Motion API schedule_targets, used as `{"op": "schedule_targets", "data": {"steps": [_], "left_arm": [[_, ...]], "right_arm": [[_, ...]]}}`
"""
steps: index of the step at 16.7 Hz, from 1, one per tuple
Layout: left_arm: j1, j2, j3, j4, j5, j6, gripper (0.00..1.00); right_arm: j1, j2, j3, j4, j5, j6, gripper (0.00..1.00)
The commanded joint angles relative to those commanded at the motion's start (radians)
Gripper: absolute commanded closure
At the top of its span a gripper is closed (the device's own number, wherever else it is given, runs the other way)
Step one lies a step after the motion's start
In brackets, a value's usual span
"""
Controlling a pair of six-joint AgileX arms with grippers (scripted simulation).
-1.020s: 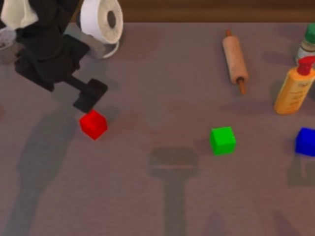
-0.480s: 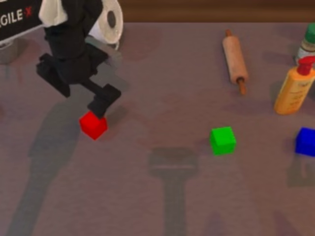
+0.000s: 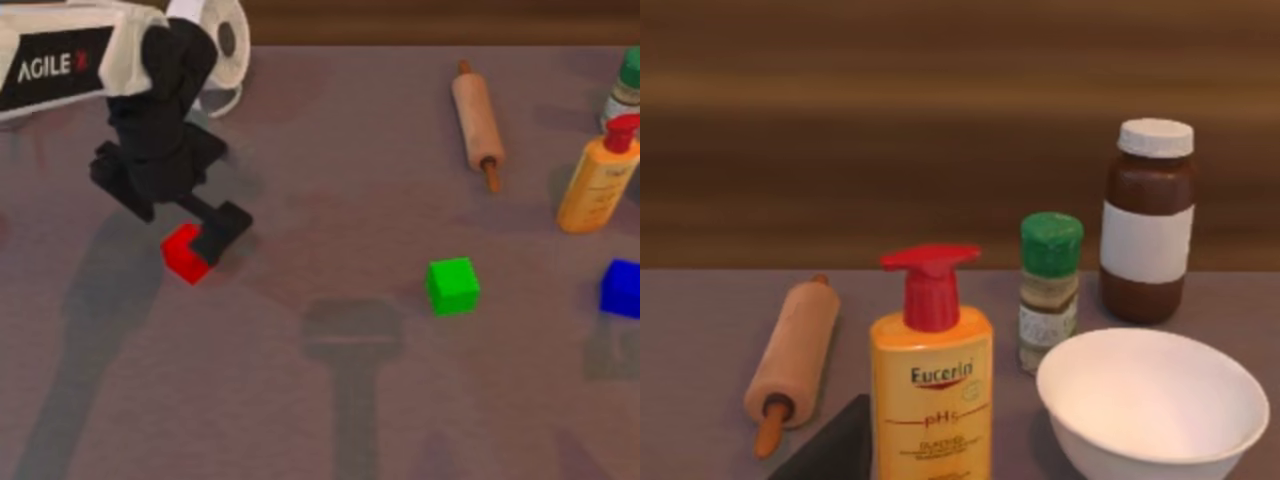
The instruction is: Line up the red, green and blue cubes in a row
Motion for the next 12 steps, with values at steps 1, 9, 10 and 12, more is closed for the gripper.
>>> {"op": "schedule_targets", "data": {"steps": [1, 9, 10, 12], "left_arm": [[0.0, 0.016, -0.025, 0.046, 0.0, 0.0, 0.0], [-0.001, 0.056, -0.078, 0.127, 0.001, 0.001, 0.08], [-0.001, 0.056, -0.078, 0.127, 0.001, 0.001, 0.15], [-0.001, 0.056, -0.078, 0.127, 0.001, 0.001, 0.3]], "right_arm": [[0.0, 0.0, 0.0, 0.0, 0.0, 0.0, 0.0], [0.0, 0.0, 0.0, 0.0, 0.0, 0.0, 0.0], [0.0, 0.0, 0.0, 0.0, 0.0, 0.0, 0.0], [0.0, 0.0, 0.0, 0.0, 0.0, 0.0, 0.0]]}}
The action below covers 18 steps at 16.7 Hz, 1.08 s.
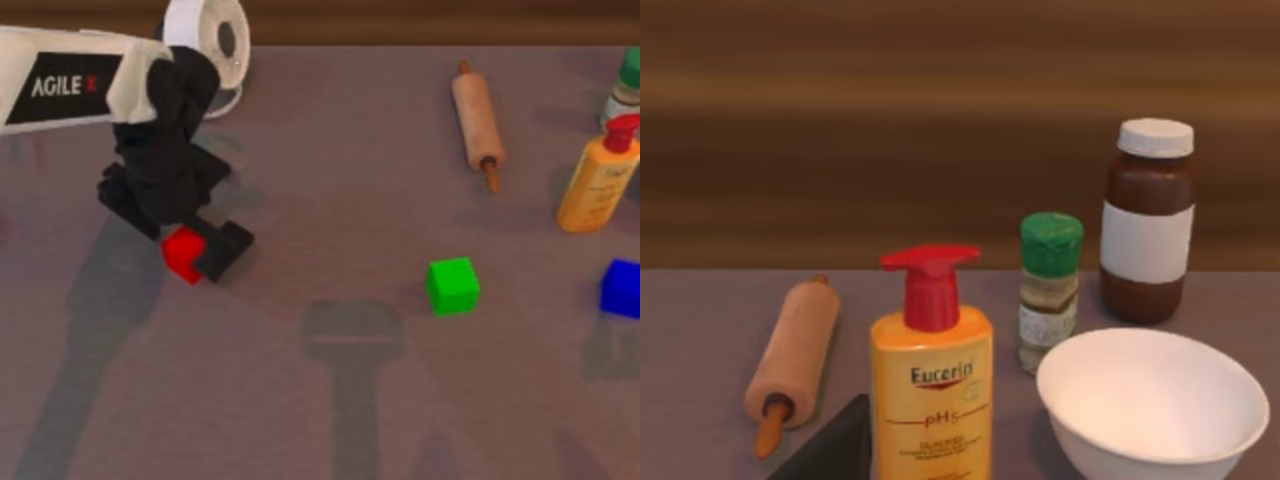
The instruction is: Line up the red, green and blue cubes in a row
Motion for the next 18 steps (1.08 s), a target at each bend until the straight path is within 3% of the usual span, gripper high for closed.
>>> {"op": "schedule_targets", "data": {"steps": [9, 18], "left_arm": [[0.0, 0.0, 0.0, 0.0, 0.0, 0.0, 0.98], [0.001, -0.035, 0.009, -0.015, 0.011, -0.006, 1.0]], "right_arm": [[0.0, 0.0, 0.0, 0.0, 0.0, 0.0, 0.0], [0.0, 0.0, 0.0, 0.0, 0.0, 0.0, 0.0]]}}
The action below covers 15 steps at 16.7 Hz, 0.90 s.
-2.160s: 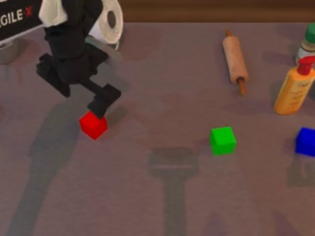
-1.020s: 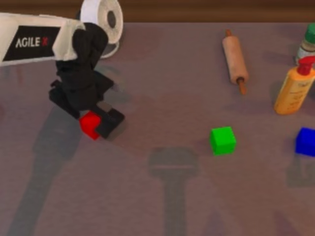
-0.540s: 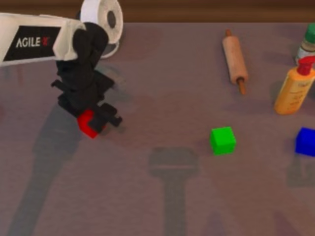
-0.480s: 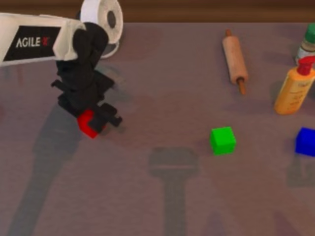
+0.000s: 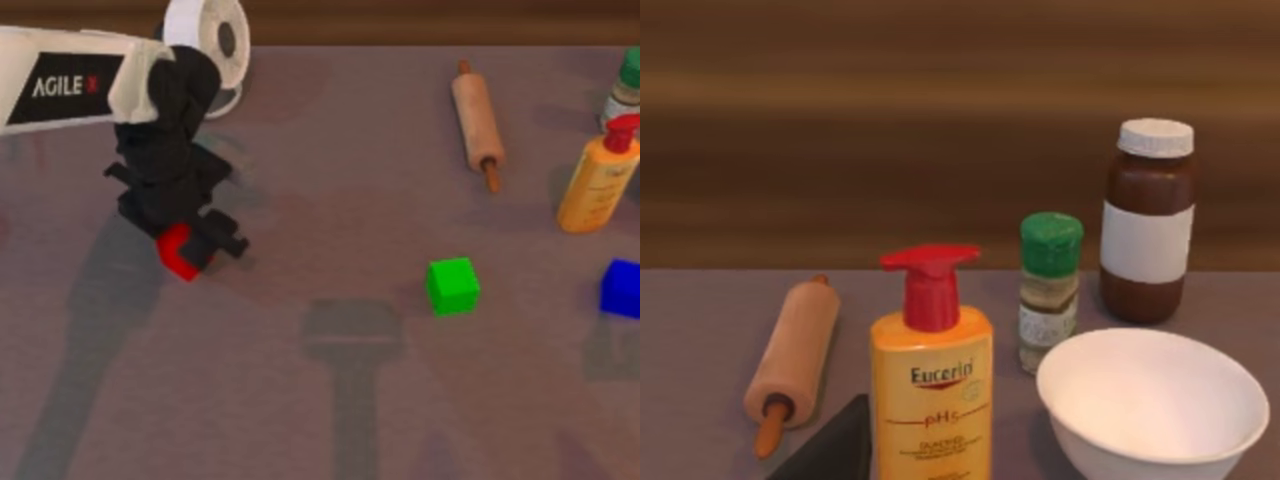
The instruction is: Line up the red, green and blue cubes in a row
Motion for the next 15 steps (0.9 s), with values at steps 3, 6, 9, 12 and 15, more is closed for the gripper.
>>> {"op": "schedule_targets", "data": {"steps": [3, 6, 9, 12, 15], "left_arm": [[0.002, -0.013, 0.031, -0.041, 0.001, 0.001, 1.0], [0.012, -0.048, 0.093, -0.149, 0.0, -0.001, 1.0], [0.018, -0.082, 0.143, -0.228, -0.001, -0.002, 1.0], [0.019, -0.087, 0.147, -0.234, -0.001, -0.002, 1.0], [0.008, -0.086, 0.143, -0.231, -0.002, -0.014, 1.0]], "right_arm": [[0.0, 0.0, 0.0, 0.0, 0.0, 0.0, 0.0], [0.0, 0.0, 0.0, 0.0, 0.0, 0.0, 0.0], [0.0, 0.0, 0.0, 0.0, 0.0, 0.0, 0.0], [0.0, 0.0, 0.0, 0.0, 0.0, 0.0, 0.0], [0.0, 0.0, 0.0, 0.0, 0.0, 0.0, 0.0]]}}
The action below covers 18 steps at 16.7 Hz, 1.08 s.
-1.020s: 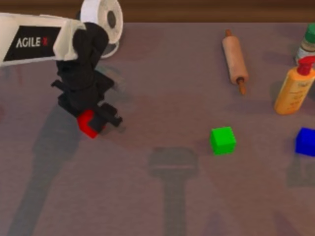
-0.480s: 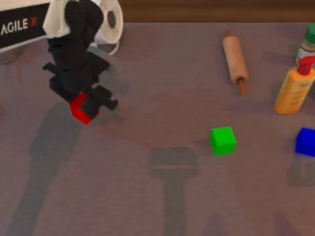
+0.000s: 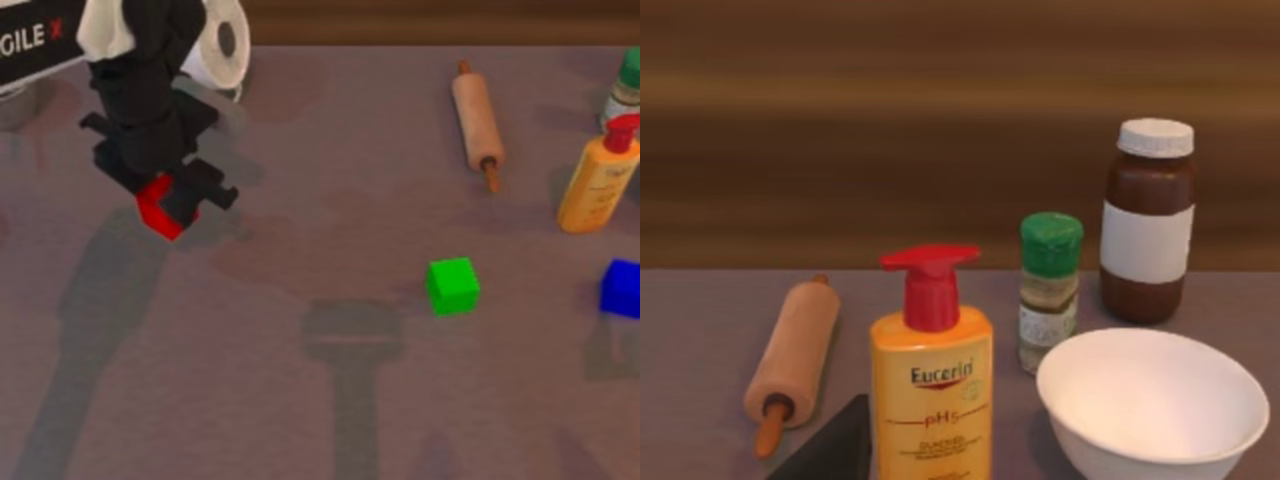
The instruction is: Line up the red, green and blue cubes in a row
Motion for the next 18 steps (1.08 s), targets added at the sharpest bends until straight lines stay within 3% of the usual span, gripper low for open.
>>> {"op": "schedule_targets", "data": {"steps": [5, 14, 18], "left_arm": [[-0.069, -0.038, -0.038, 0.001, -0.007, -0.207, 1.0], [-0.252, -0.157, -0.185, 0.004, -0.026, -0.838, 1.0], [-0.294, -0.2, -0.218, 0.015, -0.033, -0.955, 1.0]], "right_arm": [[0.0, 0.0, 0.0, 0.0, 0.0, 0.0, 0.0], [0.0, 0.0, 0.0, 0.0, 0.0, 0.0, 0.0], [0.0, 0.0, 0.0, 0.0, 0.0, 0.0, 0.0]]}}
